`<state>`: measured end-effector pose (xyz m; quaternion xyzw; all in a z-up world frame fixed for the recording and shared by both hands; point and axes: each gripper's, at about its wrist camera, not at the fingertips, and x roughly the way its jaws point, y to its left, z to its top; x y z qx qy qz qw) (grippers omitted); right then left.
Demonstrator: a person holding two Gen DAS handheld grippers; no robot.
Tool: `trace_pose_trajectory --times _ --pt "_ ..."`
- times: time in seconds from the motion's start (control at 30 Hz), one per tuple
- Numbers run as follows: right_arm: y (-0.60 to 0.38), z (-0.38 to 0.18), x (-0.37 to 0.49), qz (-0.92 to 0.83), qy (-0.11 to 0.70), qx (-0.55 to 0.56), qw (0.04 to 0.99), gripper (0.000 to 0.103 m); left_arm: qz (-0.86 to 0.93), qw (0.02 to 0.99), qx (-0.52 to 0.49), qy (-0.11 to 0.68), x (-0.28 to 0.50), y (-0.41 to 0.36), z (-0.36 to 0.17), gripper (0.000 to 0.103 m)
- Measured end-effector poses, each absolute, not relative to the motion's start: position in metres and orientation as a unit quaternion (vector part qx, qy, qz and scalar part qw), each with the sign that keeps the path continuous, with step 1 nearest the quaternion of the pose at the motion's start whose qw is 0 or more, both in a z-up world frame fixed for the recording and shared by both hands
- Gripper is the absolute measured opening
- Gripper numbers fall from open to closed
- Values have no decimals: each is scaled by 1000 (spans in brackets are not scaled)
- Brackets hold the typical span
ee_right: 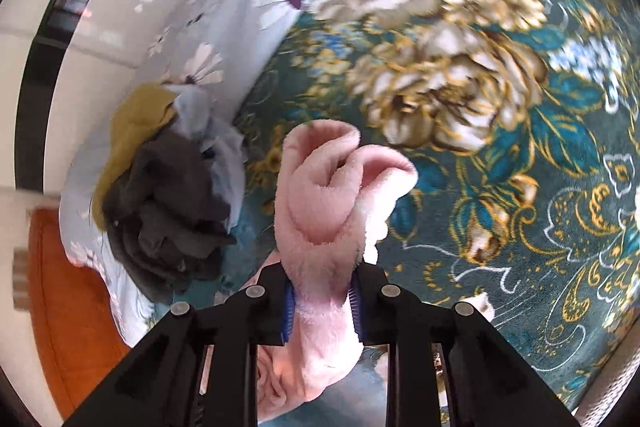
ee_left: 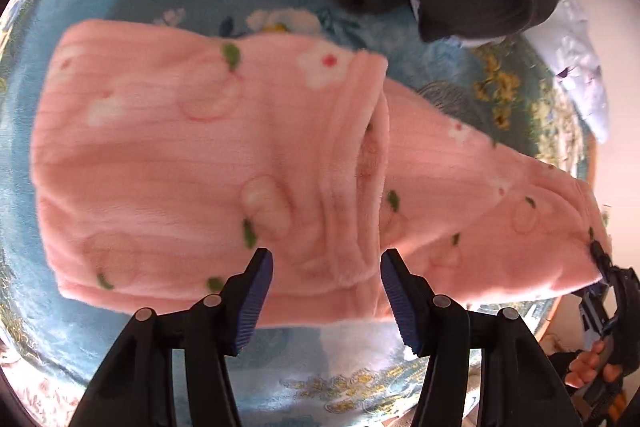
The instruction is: Fold clothes
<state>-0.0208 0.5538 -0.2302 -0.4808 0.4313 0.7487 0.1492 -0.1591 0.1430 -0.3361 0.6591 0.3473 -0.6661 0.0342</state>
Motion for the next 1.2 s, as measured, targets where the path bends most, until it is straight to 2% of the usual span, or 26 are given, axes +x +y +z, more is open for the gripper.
trace_pose_trajectory --times 0.17,0.27,0.4,0.53,0.77,1.07,1.1,1.2 --pt "445 -177 -59 808 299 -506 45 23 -672 49 609 418 -110 88 -314 60" --pt "371 -162 -78 820 243 -518 -25 23 -693 70 588 411 -80 57 -299 60" --pt "281 -166 -100 810 204 -540 -102 23 -730 95 552 391 -42 20 -274 60" --pt "190 -195 -113 785 158 -578 -158 23 -754 125 527 371 -12 -11 -261 60" --pt "100 -276 -107 730 84 -656 -171 23 -763 158 511 361 24 -41 -269 60" --pt "84 -304 -99 707 39 -690 -150 30 -770 175 516 333 38 -54 -287 60" --pt "83 -304 -99 706 38 -691 -150 32 -770 175 515 333 38 -55 -288 60" --pt "80 -305 -97 701 44 -694 -159 46 -771 171 511 340 39 -59 -290 60"
